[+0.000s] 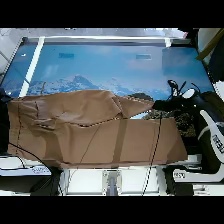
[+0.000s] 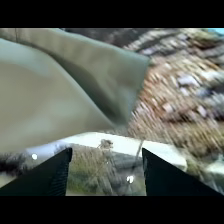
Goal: Fold the clothes and pants, and hang the long-sleeved shirts on hangers.
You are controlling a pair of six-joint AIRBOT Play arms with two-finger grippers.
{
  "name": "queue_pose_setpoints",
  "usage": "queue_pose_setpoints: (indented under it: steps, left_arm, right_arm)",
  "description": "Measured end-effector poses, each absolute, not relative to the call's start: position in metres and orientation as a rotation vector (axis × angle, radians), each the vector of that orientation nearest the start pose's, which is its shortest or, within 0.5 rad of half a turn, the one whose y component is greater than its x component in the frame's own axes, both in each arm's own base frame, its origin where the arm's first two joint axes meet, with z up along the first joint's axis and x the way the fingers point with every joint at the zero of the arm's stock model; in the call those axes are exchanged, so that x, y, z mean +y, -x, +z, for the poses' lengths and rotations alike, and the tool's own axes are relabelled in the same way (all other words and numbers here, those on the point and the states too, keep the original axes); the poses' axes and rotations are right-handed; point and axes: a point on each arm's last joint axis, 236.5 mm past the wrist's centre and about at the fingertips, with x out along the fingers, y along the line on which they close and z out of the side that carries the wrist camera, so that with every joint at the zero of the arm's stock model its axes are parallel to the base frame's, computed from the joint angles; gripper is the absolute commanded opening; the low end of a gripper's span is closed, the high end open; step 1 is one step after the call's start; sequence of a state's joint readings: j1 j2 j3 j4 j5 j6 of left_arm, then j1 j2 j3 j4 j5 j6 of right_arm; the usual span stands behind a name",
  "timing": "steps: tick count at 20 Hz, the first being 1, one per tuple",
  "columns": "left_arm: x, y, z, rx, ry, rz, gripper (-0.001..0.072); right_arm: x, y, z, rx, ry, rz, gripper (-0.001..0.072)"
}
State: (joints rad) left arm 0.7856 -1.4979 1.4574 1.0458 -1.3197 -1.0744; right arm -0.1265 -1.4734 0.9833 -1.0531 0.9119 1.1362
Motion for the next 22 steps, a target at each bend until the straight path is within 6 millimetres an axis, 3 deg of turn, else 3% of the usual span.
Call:
queue_pose_setpoints:
  steps: [4,8,9,12,14,19,20,21,22]
  left_arm:
    - [0.215,-0.378,0.044,1.079,0.488,0.034,0.0027]
    - [0.214,-0.377,0.044,1.085,0.492,0.03,0.0028]
    - [0.214,-0.377,0.044,1.085,0.492,0.03,0.0027]
    - [0.213,-0.376,0.044,1.088,0.493,0.028,0.0027]
    - [0.213,-0.376,0.044,1.088,0.493,0.028,0.0027]
    - [0.213,-0.376,0.044,1.088,0.493,0.028,0.0027]
    - [0.213,-0.376,0.044,1.087,0.493,0.028,0.0027]
    - [0.213,-0.376,0.044,1.088,0.493,0.028,0.0027]
    - [0.213,-0.376,0.044,1.087,0.493,0.028,0.0027]
  right_arm:
    - [0.055,-0.411,-0.091,1.241,-0.212,0.349,0.051]
    - [0.059,-0.404,-0.094,1.281,-0.174,0.388,0.0504]
    - [0.059,-0.401,-0.095,1.293,-0.163,0.396,0.0454]
    - [0.059,-0.394,-0.097,1.322,-0.141,0.411,0.0426]
    - [0.058,-0.393,-0.098,1.328,-0.132,0.414,0.031]
    - [0.056,-0.397,-0.1,1.314,-0.126,0.403,0.0293]
    - [0.055,-0.398,-0.101,1.314,-0.126,0.4,0.0119]
    - [0.056,-0.398,-0.103,1.316,-0.125,0.4,0.0018]
    - [0.057,-0.398,-0.105,1.32,-0.128,0.402,0.0015]
